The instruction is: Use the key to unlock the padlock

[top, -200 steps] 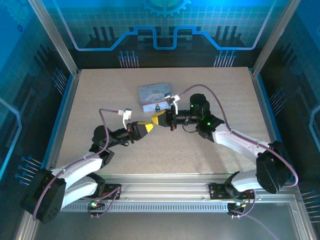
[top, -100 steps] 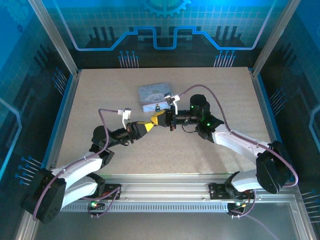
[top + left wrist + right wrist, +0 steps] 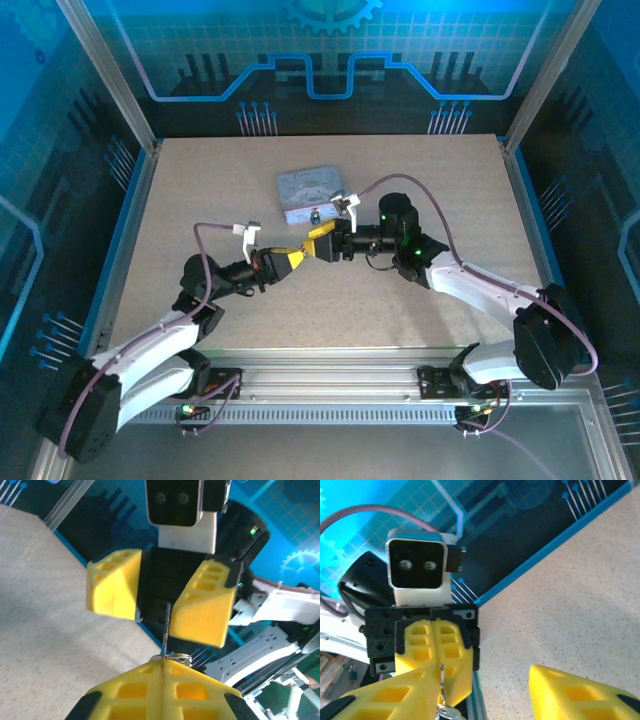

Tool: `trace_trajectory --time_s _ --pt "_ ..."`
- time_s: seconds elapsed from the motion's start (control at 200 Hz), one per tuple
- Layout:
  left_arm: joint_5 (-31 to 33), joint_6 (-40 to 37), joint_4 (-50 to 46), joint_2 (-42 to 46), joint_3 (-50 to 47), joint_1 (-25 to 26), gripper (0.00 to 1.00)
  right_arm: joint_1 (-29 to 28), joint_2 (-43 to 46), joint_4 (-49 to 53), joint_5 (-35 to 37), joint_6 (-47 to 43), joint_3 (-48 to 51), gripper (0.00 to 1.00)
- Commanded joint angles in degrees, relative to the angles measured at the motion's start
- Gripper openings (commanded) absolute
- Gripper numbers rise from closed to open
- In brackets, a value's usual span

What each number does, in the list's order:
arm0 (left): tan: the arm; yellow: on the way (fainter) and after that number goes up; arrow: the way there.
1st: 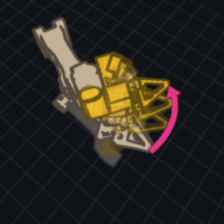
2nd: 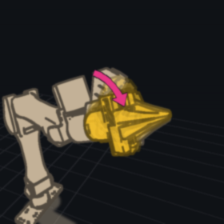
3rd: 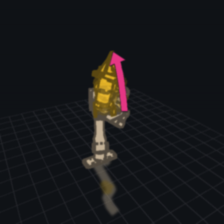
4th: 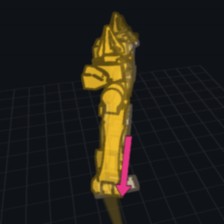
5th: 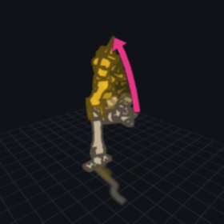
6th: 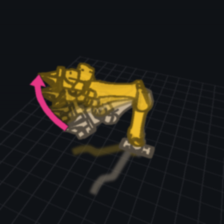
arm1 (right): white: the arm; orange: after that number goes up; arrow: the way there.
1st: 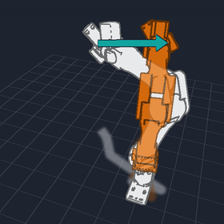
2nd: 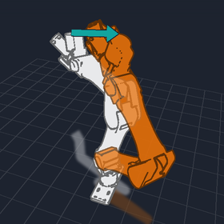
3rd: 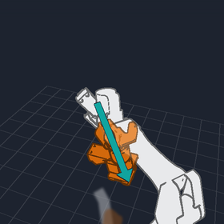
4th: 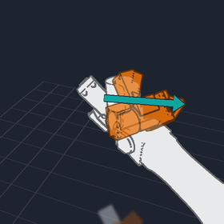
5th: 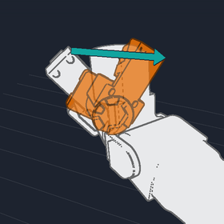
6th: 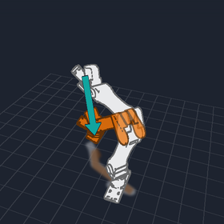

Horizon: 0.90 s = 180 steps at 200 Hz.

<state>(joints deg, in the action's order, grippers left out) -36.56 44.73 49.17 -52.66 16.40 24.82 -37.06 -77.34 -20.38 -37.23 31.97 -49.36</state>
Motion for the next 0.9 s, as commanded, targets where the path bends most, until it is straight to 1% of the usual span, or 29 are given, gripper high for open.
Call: trace_trajectory --time_s 0.0,0.13,0.215,0.275,0.45,0.58,0.665,0.75,0.895 --pt "2.8 -9.9 -17.7 4.6 2.6 -0.1 0.0 1.4 3.6 8.0 5.6 -1.8 -0.7 0.56" --pt "7.2 -17.2 -33.6 10.0 5.1 -0.1 0.0 1.9 3.7 15.5 14.5 -4.8 -3.0 0.58" --pt "10.6 -19.7 -40.6 12.4 5.7 -0.1 0.0 1.8 1.4 17.5 19.4 -5.7 -3.7 0.58" --pt "12.5 -20.4 -43.4 13.2 5.8 -0.2 0.0 1.5 -1.4 18.6 23.2 -6.0 -4.7 0.58" --pt "15.3 -20.2 -47.3 13.5 5.8 -0.1 0.0 0.4 -13.9 21.5 32.9 -6.6 -10.3 0.61" --pt "18.0 -20.4 -50.1 14.4 5.5 0.0 0.0 -1.1 -24.1 24.3 39.6 -7.6 -17.0 0.62" --pt "19.0 -20.1 -50.3 14.5 4.8 -0.1 0.0 -1.9 -29.7 25.8 43.7 -8.7 -21.3 0.62" --pt "19.9 -20.1 -49.1 14.4 3.9 -0.1 0.0 -2.1 -34.1 25.6 46.3 -8.6 -24.3 0.63" --pt "20.7 -20.8 -48.0 13.2 3.7 -0.2 0.0 -2.1 -38.5 24.4 47.7 -8.0 -27.8 0.63"
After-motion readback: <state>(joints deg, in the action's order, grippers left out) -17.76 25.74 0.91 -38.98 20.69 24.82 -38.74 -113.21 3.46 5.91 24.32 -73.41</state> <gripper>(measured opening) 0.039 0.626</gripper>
